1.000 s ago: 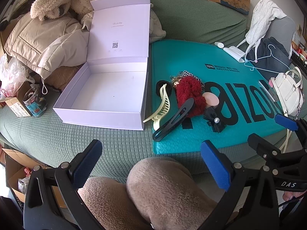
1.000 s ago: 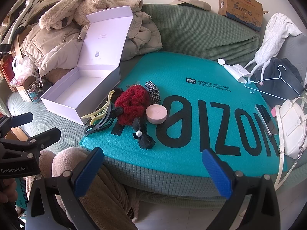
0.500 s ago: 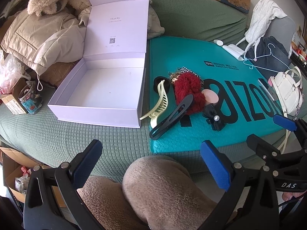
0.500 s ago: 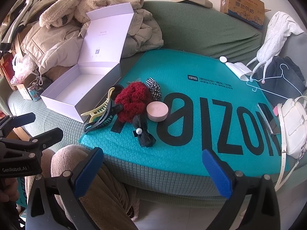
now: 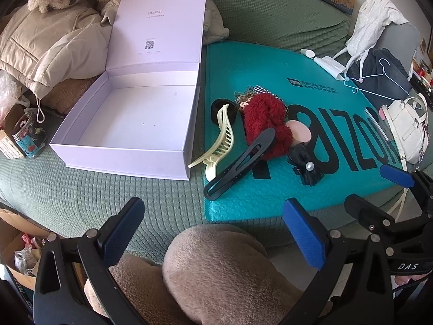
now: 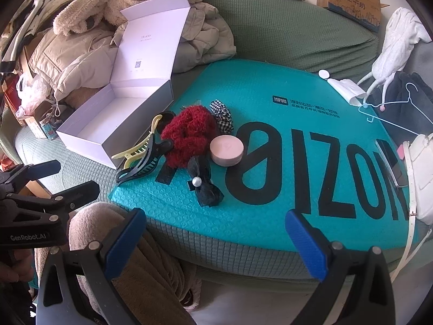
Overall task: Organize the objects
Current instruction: 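Move both tools toward the hair accessories on the teal mat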
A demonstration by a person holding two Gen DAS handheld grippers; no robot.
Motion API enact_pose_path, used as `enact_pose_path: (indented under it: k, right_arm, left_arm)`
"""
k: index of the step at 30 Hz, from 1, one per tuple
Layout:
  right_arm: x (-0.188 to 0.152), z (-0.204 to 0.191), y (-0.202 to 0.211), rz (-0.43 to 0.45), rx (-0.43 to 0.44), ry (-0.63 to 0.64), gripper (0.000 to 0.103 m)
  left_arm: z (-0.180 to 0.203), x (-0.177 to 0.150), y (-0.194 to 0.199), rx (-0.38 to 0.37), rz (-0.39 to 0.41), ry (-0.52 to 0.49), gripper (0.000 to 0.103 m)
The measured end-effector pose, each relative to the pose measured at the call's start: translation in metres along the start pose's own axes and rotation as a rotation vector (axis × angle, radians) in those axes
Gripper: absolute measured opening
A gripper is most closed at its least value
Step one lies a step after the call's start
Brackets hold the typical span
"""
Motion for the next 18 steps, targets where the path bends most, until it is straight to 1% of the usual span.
enact_pose_path:
  k: [3, 8, 13, 18]
  right_arm:
    - [0.002, 0.002, -0.007, -0.007, 0.005, 0.001, 0.103]
    - [0.003, 0.004, -0.020, -0.019, 0.024, -0.001, 0.102]
    - [0.004, 0.006, -0.033, -0.032, 0.041, 0.003, 0.102]
    - [0.006, 0.010, -0.047, -0.046, 0.051, 0.007, 0.099]
  left_arm:
    - [0.001, 0.002, -0.007, -0.022, 0.000, 0.002, 0.101]
    - [0.005, 0.003, -0.020, -0.050, -0.010, -0.008, 0.097]
    - [0.012, 0.005, -0.037, -0.064, -0.033, -0.022, 0.092]
    - [0.014, 0.006, -0.053, -0.072, -0.056, -0.023, 0.089]
Point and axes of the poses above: each gripper's, at about its wrist camera, not at the fingertips, and y roughly against the way its jaws point, z to its right, x to its top, the point moved 3 cm from there along -y, roughly the way its jaws point, and after that the axes turned 2 degrees about -z, right-handed, at the moved point
